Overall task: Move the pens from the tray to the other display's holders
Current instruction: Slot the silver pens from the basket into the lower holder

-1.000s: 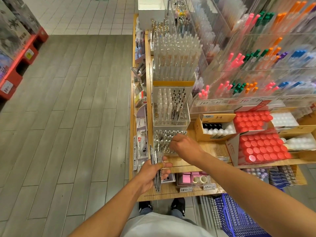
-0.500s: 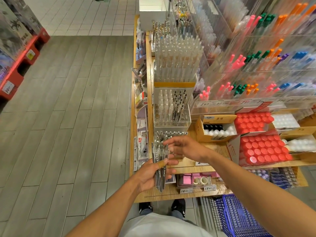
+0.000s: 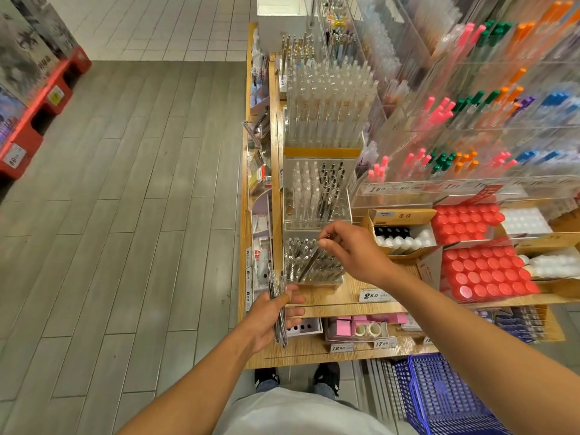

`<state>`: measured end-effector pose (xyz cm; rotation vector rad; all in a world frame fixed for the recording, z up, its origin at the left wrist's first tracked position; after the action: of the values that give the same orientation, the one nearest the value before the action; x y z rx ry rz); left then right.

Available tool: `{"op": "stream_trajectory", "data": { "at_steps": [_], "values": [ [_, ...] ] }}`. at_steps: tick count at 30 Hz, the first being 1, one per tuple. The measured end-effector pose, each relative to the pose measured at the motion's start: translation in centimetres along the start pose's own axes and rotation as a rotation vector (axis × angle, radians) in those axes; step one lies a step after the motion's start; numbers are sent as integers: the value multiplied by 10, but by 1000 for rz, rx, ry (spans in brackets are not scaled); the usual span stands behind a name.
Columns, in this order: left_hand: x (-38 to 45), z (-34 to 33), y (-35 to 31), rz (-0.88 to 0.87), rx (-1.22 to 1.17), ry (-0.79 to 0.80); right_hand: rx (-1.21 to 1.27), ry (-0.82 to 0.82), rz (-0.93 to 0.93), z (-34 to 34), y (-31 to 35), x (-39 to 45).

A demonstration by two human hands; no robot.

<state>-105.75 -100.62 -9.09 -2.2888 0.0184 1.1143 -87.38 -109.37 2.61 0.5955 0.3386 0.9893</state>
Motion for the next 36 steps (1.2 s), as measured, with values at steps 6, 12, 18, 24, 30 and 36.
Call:
{"op": "stream_trajectory", "data": {
  "at_steps": [6,12,18,24,30,36],
  "values": [
    [0,3,-1,5,29,-15,-315,27,82,-17,-3,-4],
    [1,2,-2,-8,36,-18,-392,58,71,-29,-9,-7],
    [2,-2,-2,-26,42,-34,-429,26,163,-36,-2,-11],
    [2,-4,-4,-37,38,-33,-522,-30,184,-43,5,-10],
    [-2,-7,-6,-44,82,21,-539,-21,155,-47,3,-9],
    [-8,-13,-6,8,33,155,-57,234,-1,-42,-9,-6]
  ]
}}
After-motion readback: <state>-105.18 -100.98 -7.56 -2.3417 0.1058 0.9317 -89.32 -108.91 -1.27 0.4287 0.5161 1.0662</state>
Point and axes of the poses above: each hand's wrist, its own x-axis towards the middle knuckle, its own z-axis out of the back of the hand, y = z × x, the point moved 4 cm from there along x, towards the middle knuckle, and after that the axes turned 12 degrees about -x, right-handed, at the moved point
